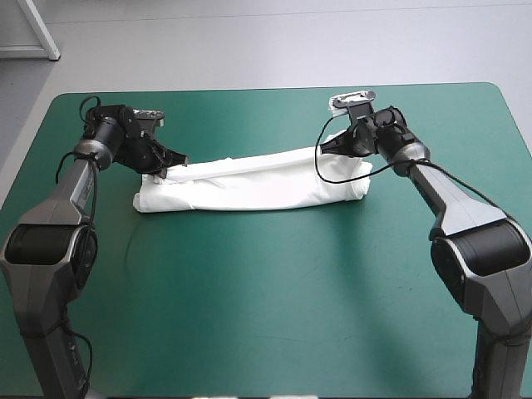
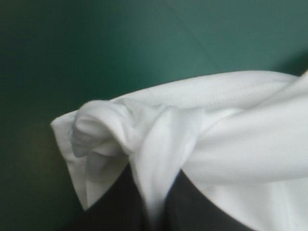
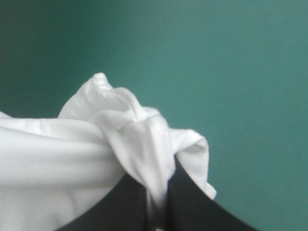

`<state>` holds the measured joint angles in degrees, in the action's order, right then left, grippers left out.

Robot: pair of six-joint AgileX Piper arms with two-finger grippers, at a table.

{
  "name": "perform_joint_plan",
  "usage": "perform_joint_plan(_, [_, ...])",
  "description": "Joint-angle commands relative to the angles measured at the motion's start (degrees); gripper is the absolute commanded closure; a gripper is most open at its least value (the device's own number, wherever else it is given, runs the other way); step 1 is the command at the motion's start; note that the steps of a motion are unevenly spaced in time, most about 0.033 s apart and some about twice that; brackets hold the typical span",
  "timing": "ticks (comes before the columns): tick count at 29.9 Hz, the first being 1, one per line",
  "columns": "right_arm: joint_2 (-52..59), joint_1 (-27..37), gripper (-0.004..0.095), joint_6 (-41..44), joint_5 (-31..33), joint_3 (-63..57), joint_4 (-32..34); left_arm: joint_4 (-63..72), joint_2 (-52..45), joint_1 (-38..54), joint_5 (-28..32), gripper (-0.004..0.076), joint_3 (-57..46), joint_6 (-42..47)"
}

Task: Fold the cloth

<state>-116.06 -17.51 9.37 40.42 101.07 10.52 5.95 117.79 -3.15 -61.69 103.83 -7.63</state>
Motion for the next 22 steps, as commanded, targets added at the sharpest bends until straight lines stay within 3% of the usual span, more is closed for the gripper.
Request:
perform_joint_plan(1, [1.0, 0.6, 0.064, 0.0, -3.2, 2.5, -2.4, 0.7, -2.2, 0.2, 1.0, 0.0608, 2.1, 0.7])
perform_joint_plan(5, [1.4, 0.6, 0.0107, 0.4, -2.5, 2.5, -4.6, -0.2, -2.9, 0.2, 0.8, 0.0295, 2.2, 0.7])
perform_joint_plan(7, [3.4, 0.6, -0.0022, 1.6, -2.1, 2.5, -3.0, -1.0, -3.8, 0.2, 0.5, 0.0208, 3.1, 1.5])
perform_joint_plan(12, [11.4, 0.6, -0.003, 5.0, -1.8, 2.5, 2.0, -4.9, -7.6, 0.2, 0.9, 0.0196, 9.0, 5.5])
perform_joint_plan(17, [16.8, 0.7, -0.0019, 4.8, 3.8, 2.5, 2.7, -1.5, -11.1, 0.2, -1.0, 0.0207, 13.4, 7.6])
perform_joint_plan(19, [17.3, 0.7, -0.0019, 4.3, 6.2, 2.5, 2.7, 3.5, -11.6, 0.0, -2.4, 0.0251, 13.4, 6.8])
perform_joint_plan(22, [17.4, 2.2, -0.0018, 2.3, 9.1, 2.4, -0.8, 11.6, -11.6, -0.9, -4.8, 0.0388, 12.3, 3.0])
